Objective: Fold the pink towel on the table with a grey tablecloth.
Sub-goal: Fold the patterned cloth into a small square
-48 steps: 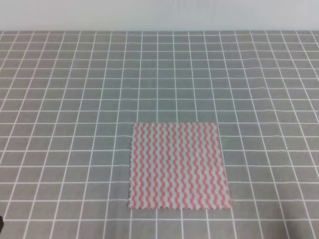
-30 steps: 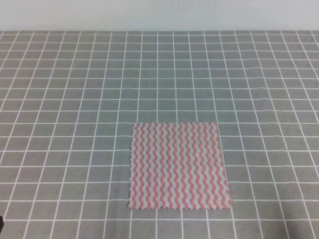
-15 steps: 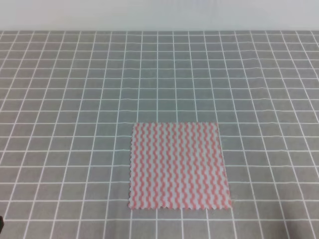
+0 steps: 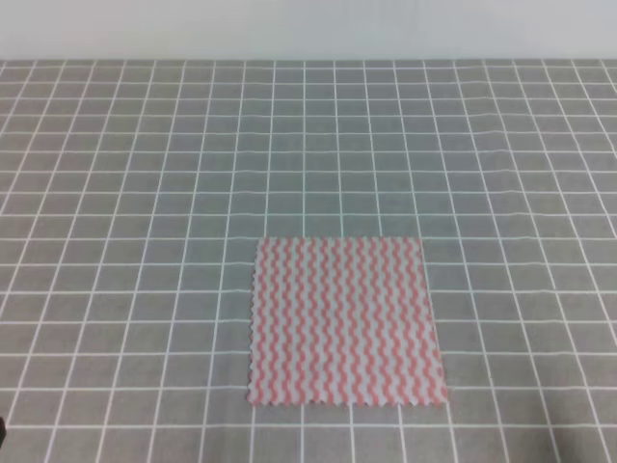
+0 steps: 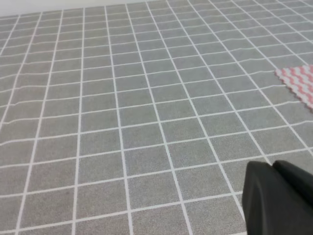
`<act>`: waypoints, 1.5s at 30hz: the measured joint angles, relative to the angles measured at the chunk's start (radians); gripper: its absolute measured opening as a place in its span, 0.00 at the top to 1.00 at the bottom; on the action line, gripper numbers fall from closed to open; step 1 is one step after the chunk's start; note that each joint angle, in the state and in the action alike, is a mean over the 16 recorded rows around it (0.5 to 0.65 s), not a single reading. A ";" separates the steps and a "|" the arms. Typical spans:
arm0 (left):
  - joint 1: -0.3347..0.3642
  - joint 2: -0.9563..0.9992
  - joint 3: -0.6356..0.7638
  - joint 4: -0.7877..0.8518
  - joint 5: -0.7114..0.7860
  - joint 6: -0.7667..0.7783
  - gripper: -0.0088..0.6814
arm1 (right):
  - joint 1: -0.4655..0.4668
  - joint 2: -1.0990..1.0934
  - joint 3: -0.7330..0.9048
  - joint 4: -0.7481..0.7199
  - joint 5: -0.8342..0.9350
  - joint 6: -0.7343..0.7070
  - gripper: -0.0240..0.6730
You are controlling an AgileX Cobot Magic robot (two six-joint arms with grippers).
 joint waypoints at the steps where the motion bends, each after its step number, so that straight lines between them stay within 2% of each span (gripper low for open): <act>1: 0.000 -0.002 0.001 0.001 -0.003 0.000 0.99 | 0.000 0.000 0.000 0.000 0.000 0.000 0.99; 19: 0.000 0.001 0.000 -0.006 -0.055 -0.001 0.99 | 0.000 -0.001 -0.003 0.001 0.001 0.000 0.99; 24: 0.000 0.003 -0.001 -0.100 -0.115 -0.004 0.99 | 0.000 0.001 -0.004 0.001 0.002 0.000 0.99; 28: 0.000 0.003 -0.001 -0.262 -0.174 -0.007 0.99 | 0.000 0.004 -0.007 0.020 -0.012 0.000 0.99; 37: 0.000 -0.003 0.000 -0.668 -0.268 -0.008 0.99 | 0.000 0.001 -0.004 0.296 -0.131 0.003 0.99; 42: 0.000 -0.004 0.001 -0.777 -0.286 -0.002 0.99 | 0.000 0.001 -0.004 0.493 -0.196 -0.002 0.99; 45: 0.000 -0.003 0.000 -0.780 -0.280 0.008 0.99 | 0.000 0.000 -0.001 0.580 -0.211 -0.008 0.99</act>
